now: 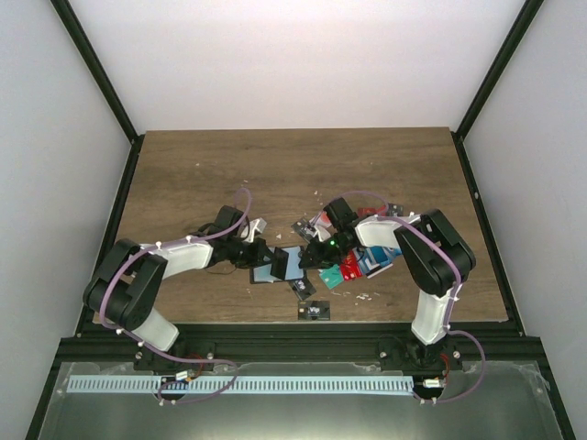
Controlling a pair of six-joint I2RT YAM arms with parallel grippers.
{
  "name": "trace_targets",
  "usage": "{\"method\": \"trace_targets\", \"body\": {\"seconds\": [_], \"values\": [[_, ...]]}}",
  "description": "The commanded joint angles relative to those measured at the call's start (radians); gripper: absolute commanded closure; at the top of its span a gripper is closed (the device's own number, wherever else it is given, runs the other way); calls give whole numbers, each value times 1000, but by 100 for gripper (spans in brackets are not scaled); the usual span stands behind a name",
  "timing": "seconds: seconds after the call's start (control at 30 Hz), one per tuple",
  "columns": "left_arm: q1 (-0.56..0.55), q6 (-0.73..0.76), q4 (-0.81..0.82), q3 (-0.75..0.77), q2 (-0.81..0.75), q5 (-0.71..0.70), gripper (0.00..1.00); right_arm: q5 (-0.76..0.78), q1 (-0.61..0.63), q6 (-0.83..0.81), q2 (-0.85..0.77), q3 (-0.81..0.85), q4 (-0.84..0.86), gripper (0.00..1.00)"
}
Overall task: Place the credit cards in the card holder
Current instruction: Insert the credit card into the card holder.
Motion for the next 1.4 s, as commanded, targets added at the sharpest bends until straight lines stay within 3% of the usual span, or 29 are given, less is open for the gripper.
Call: {"method": "trace_targets", "body": {"seconds": [0.0,0.43,0.77,1.0,1.2,1.37], "values": [[-3,29,35,20,33,15,96,72,-3,-20,41,14,12,82],[-2,-45,56,25,74,-28,96,70,-3,-14,30,-9,22,82],[-3,-116,123,9,97,-7,96,73,-3,-18,10,-2,3,72],[-11,-127,135,-4,109,-17,96,133,-14,-49,-74,-6,-75,72],[-23,-140,150,-10,117,-21,96,141,-19,-50,-116,-52,-78,76],[-37,-158,160,-7,125,-32,96,100,-18,-27,-79,-65,-31,85]]}}
